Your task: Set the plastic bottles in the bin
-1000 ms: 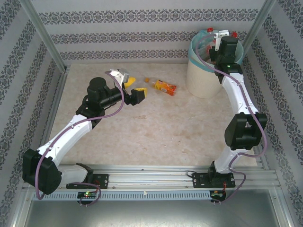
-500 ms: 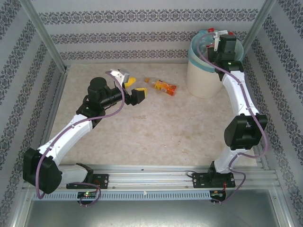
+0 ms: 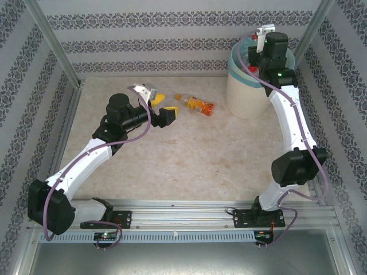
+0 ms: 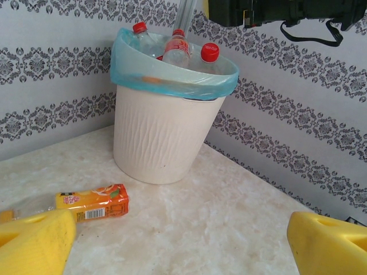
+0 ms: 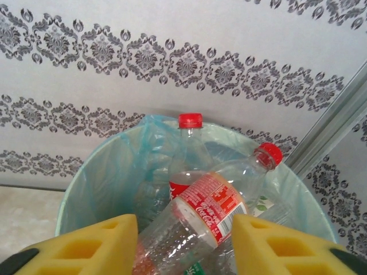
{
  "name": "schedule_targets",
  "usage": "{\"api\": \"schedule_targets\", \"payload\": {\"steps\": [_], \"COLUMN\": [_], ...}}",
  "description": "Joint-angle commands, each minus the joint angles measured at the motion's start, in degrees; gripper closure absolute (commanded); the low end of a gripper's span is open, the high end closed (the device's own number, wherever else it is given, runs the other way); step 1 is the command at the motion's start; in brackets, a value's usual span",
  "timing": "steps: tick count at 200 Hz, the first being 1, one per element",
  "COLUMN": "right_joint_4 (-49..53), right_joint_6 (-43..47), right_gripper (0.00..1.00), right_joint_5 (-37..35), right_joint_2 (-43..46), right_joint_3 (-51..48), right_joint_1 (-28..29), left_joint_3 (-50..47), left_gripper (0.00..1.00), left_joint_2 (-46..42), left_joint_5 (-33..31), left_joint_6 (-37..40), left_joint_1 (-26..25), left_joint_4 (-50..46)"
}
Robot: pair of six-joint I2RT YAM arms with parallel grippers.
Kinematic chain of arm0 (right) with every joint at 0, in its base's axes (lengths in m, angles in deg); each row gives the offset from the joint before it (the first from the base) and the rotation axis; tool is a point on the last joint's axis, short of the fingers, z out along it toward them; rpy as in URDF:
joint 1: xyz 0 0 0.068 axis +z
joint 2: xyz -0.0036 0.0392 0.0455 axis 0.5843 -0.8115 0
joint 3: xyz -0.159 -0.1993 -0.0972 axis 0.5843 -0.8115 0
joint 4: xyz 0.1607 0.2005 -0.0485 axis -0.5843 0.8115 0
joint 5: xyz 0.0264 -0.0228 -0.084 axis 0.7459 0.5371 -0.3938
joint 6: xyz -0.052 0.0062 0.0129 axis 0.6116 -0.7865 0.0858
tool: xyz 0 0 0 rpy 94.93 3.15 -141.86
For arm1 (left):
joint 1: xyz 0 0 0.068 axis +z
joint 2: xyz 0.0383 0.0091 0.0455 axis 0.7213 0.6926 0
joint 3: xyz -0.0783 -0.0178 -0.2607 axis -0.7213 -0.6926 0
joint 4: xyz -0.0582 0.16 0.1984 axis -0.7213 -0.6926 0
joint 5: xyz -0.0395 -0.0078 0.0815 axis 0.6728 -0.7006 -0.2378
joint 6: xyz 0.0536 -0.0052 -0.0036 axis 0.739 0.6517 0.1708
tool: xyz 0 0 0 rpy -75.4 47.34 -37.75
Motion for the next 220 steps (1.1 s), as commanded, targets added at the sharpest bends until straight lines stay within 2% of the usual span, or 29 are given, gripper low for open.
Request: {"api": "schedule_targets", "payload": {"steps": [1, 35, 44, 52, 59, 108, 135, 151, 195, 220], "right_joint_4": [1.4, -0.2, -0.5, -0.9, -1.3, -1.9, -1.9, -1.5, 0.9, 0.2], "right_joint_6": [-2.2, -3.2, -3.3, -3.3, -3.4, -4.9, -6.0, -6.8, -6.2, -3.6], "right_gripper": [0.60, 0.72, 0.81, 0.94, 1.00, 0.99, 0.96, 0.89, 0.52, 0.37], "right_joint_5": [2.1, 2.6, 2.7, 2.8, 2.5, 2.9, 3.1, 4.4, 3.8, 1.7], "right_joint_2": [-0.7, -1.4, -1.8, -2.3, -2.7, -6.3, -6.7, -6.1, -2.5, 0.3], "right_joint_3": [-1.2, -5.6, -6.3, -6.9, -7.3, -8.0, -7.5, -6.8, 0.0, 2.8], "right_joint_1": [0.3, 0.2, 0.0, -0.2, -0.3, -1.3, -1.4, -1.2, 2.0, 6.5], "left_joint_3": [-0.3, -0.3, -0.4, -0.4, -0.5, -0.3, -0.1, 0.0, -0.2, 0.6], "left_gripper": [0.05, 0.05, 0.05, 0.05, 0.05, 0.05, 0.05, 0.05, 0.05, 0.05], "left_joint_2": [0.0, 0.0, 0.0, 0.0, 0.0, -0.1, -0.2, -0.2, 0.5, 2.1], "left_joint_5": [0.3, 0.1, 0.0, 0.0, 0.0, -0.3, -0.5, -0.4, -2.6, -6.1], "left_joint_6": [-0.4, -0.3, -0.3, -0.3, -0.3, 0.0, 0.2, 0.2, -1.0, -2.2], "left_joint_1": [-0.2, -0.2, -0.2, -0.2, -0.2, -0.2, -0.2, -0.2, -0.2, -0.2], "left_joint_4": [2.0, 1.9, 1.9, 1.9, 1.9, 1.3, 0.9, 0.8, 1.7, -0.1]}}
